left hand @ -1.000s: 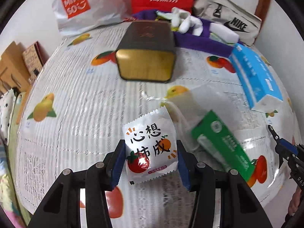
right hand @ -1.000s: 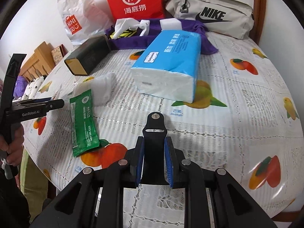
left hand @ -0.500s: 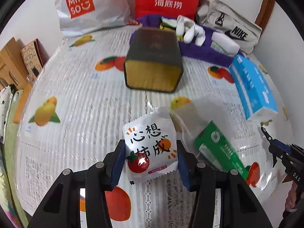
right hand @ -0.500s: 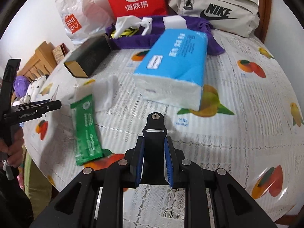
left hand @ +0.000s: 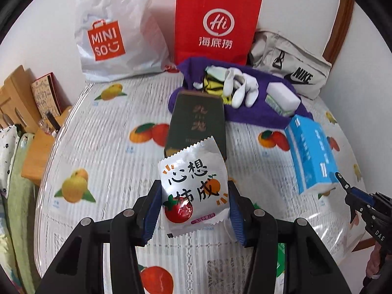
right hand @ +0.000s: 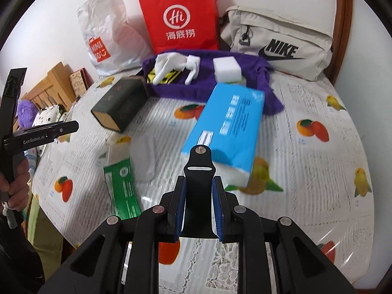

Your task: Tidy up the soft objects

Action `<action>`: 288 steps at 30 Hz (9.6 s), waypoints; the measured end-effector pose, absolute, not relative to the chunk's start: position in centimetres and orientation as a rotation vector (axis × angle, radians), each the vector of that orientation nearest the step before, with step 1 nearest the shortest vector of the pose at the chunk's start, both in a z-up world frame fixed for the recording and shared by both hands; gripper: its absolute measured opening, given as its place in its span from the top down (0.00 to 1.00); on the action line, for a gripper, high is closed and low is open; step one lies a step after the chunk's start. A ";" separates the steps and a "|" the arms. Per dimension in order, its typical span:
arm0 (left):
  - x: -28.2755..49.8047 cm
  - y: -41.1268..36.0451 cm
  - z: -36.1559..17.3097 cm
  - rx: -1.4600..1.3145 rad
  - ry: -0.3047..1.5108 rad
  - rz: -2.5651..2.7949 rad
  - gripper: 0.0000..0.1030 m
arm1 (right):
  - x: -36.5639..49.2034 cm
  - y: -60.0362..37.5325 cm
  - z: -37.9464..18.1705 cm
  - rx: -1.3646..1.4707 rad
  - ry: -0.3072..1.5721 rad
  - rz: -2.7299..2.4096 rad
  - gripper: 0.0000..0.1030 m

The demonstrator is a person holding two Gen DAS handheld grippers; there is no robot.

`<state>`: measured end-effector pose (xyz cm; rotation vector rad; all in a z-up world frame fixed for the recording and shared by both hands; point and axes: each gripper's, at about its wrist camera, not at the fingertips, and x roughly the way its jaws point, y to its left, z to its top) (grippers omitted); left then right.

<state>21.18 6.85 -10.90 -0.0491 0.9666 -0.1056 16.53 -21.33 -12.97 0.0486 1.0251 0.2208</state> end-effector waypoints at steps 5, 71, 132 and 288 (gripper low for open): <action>22.4 6.7 -9.6 -0.051 0.951 -0.107 0.53 | 17.8 -21.6 -11.7 0.048 1.003 0.191 0.79; 46.9 -1.9 -14.8 -0.002 1.097 -0.230 0.52 | 43.1 -26.5 -17.3 0.053 1.034 0.073 0.79; 25.3 4.8 -7.1 -0.059 1.015 -0.122 0.31 | 21.6 -20.5 -9.5 0.060 0.977 0.227 0.43; 17.6 5.7 -7.5 -0.043 0.795 -0.175 0.95 | 13.5 -20.2 -11.8 -0.013 0.897 0.252 0.77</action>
